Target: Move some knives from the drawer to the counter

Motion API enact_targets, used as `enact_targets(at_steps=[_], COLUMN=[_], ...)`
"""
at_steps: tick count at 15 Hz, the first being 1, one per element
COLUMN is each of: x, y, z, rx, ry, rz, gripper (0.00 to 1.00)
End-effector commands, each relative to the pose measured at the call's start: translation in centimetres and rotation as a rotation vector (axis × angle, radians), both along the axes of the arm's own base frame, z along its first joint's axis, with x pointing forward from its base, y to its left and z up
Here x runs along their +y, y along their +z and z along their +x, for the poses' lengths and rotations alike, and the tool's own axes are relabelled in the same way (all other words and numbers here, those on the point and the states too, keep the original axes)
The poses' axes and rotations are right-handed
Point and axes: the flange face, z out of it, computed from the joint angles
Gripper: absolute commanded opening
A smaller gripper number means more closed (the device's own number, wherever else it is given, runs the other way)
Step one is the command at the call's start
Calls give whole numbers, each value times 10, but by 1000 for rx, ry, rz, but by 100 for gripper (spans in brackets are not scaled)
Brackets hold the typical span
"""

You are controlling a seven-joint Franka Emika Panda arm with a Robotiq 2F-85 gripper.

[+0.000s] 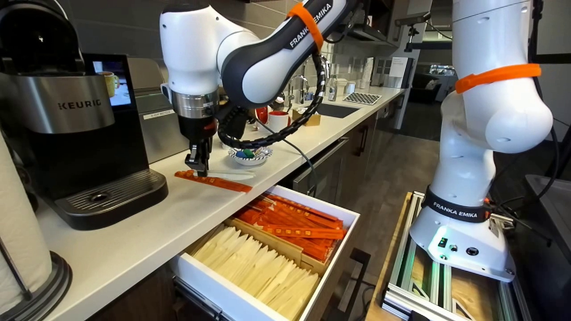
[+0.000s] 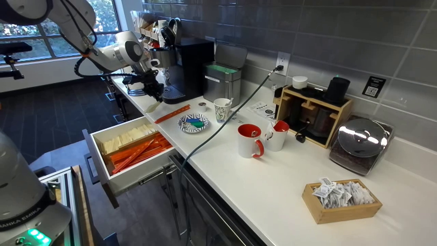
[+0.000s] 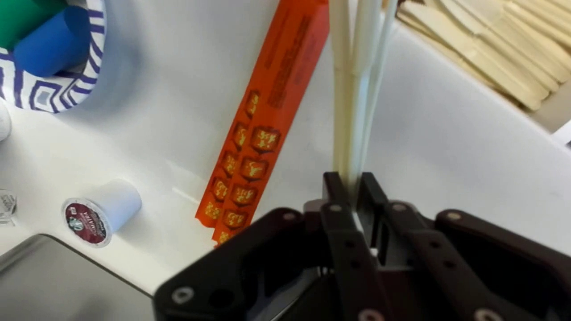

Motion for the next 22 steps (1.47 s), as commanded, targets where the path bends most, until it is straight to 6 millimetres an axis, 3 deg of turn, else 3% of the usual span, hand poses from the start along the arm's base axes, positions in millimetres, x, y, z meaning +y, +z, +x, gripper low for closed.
enact_targets(at_steps=[1,5,8,9,11,15,18,21,22], x=[-11,-22,-16,-14,-10,-12,-24,-38,-23], y=[0,-11,-24,-27,-31,-33,-16,0,-12], z=[12,20,21,21,20,18,5,-18,7], rx=[-109,-157,-173,-174,-176,-173,-146,-111,-128], ry=[-84,-132,-158,-165,-175,-200,-205,-150,-185], rz=[26,-28,-56,-59,-56,-47,-21,83,25], gripper=[3,3,3,38,44,75,97,100,100])
